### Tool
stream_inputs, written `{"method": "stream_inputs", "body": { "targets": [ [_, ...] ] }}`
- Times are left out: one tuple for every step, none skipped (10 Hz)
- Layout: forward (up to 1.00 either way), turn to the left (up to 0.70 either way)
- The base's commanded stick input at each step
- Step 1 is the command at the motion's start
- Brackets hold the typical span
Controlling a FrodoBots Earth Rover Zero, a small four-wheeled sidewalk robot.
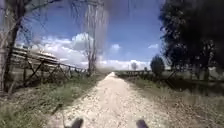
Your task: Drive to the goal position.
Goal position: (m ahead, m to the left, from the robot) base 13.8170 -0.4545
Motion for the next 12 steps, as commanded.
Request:
{"method": "stream_inputs", "body": {
  "targets": [
    [0.70,0.00],
    [0.70,0.00],
    [0.70,0.00],
    [0.70,0.00],
    [0.70,0.00],
    [0.70,0.00],
    [0.70,0.00],
    [0.70,0.00],
    [0.70,0.00],
    [0.70,0.00],
    [0.70,0.00],
    [0.70,0.00]
  ]
}}
